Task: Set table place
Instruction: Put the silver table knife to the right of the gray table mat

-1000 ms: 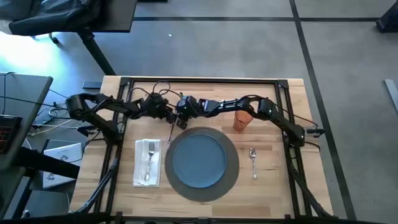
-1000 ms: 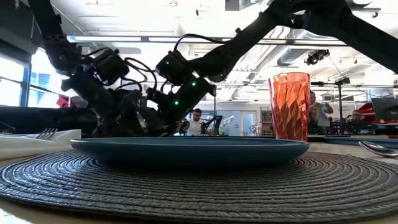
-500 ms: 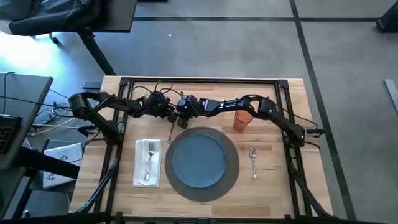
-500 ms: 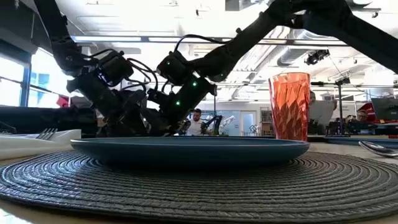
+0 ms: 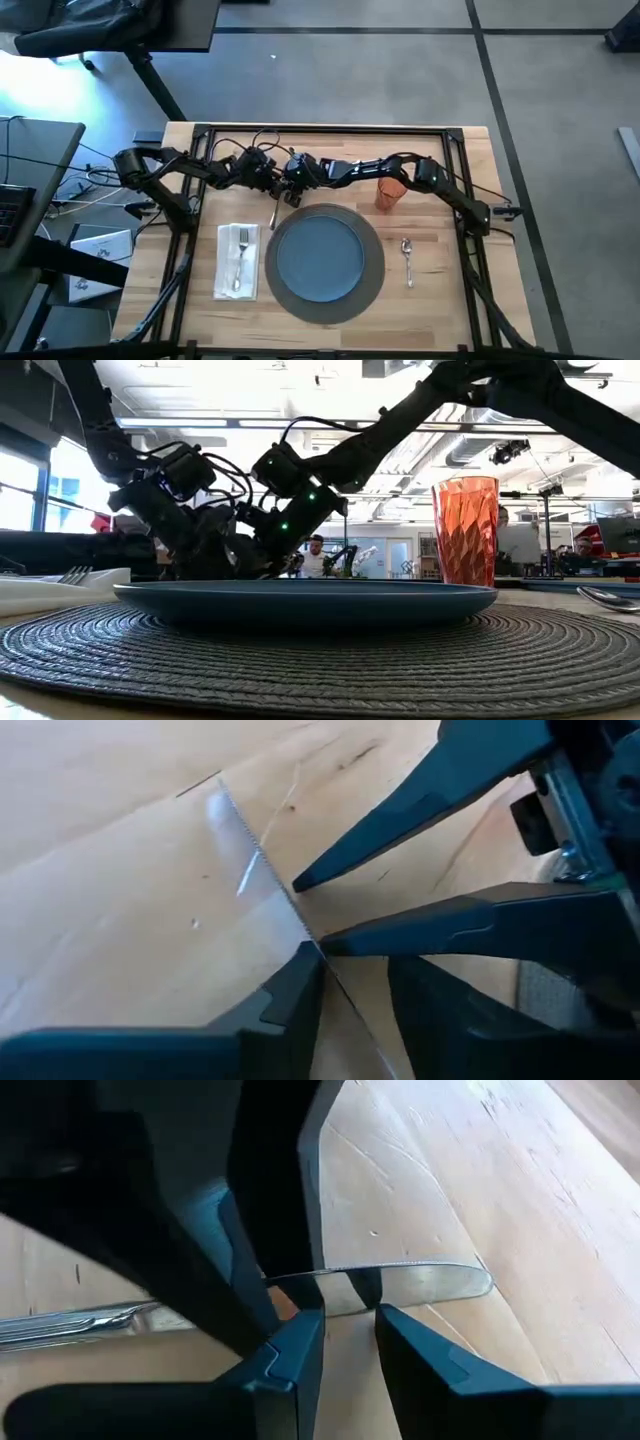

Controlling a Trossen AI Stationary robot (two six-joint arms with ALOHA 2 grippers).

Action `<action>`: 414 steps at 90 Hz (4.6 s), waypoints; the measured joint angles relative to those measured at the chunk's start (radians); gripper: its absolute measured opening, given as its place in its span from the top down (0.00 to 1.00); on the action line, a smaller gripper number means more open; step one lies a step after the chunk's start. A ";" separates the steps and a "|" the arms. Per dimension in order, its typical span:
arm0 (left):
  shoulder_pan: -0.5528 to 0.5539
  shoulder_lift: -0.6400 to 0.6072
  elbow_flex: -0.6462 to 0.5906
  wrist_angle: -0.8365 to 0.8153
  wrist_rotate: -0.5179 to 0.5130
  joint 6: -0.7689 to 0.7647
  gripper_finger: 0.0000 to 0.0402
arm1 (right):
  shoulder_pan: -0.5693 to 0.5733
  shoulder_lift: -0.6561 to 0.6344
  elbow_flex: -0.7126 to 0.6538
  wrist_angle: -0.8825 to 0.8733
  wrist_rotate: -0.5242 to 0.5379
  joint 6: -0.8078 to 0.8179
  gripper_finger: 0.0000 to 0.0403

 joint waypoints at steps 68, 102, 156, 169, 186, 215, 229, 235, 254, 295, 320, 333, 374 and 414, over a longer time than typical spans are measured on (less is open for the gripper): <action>-0.013 -0.205 -0.004 -0.079 -0.024 0.189 1.00 | 0.007 -0.227 0.001 -0.263 0.011 0.003 0.79; -0.043 -0.453 -0.003 -0.066 -0.007 0.286 1.00 | 0.046 -0.473 0.001 -0.651 -0.022 0.007 0.79; -0.087 -0.588 -0.002 -0.071 0.029 0.382 1.00 | -0.034 -0.484 -0.198 -0.216 -0.207 0.026 0.55; -0.086 -0.588 -0.002 -0.087 0.029 0.401 1.00 | -0.062 -0.483 -0.344 0.124 -0.295 0.063 0.53; -0.086 -0.588 -0.002 -0.092 0.029 0.403 1.00 | -0.066 -0.476 -0.468 0.524 -0.372 0.112 0.53; -0.086 -0.588 -0.002 -0.091 0.028 0.403 1.00 | -0.056 -0.410 -0.427 0.575 -0.403 0.122 0.54; -0.086 -0.589 -0.001 -0.087 0.028 0.401 1.00 | -0.056 -0.401 -0.419 0.594 -0.410 0.110 0.61; -0.086 -0.589 -0.001 -0.089 0.028 0.401 1.00 | -0.056 -0.401 -0.418 0.606 -0.410 0.107 0.66; -0.086 -0.589 -0.001 -0.087 0.028 0.401 1.00 | -0.054 -0.396 -0.418 0.615 -0.409 0.112 0.83; -0.086 -0.589 -0.001 -0.084 0.028 0.401 1.00 | -0.033 -0.376 -0.417 0.650 -0.399 0.084 0.92; -0.086 -0.589 -0.001 -0.084 0.027 0.402 1.00 | -0.024 -0.371 -0.417 0.673 -0.380 0.060 0.82; -0.085 -0.589 -0.001 -0.087 0.026 0.402 1.00 | -0.023 -0.371 -0.417 0.664 -0.346 0.035 0.84; -0.086 -0.590 0.002 -0.067 0.026 0.401 1.00 | -0.035 -0.411 -0.417 0.630 -0.348 0.082 1.00; -0.085 -0.589 -0.002 0.064 0.026 0.410 0.86 | -0.033 -0.471 -0.294 0.331 -0.293 0.018 1.00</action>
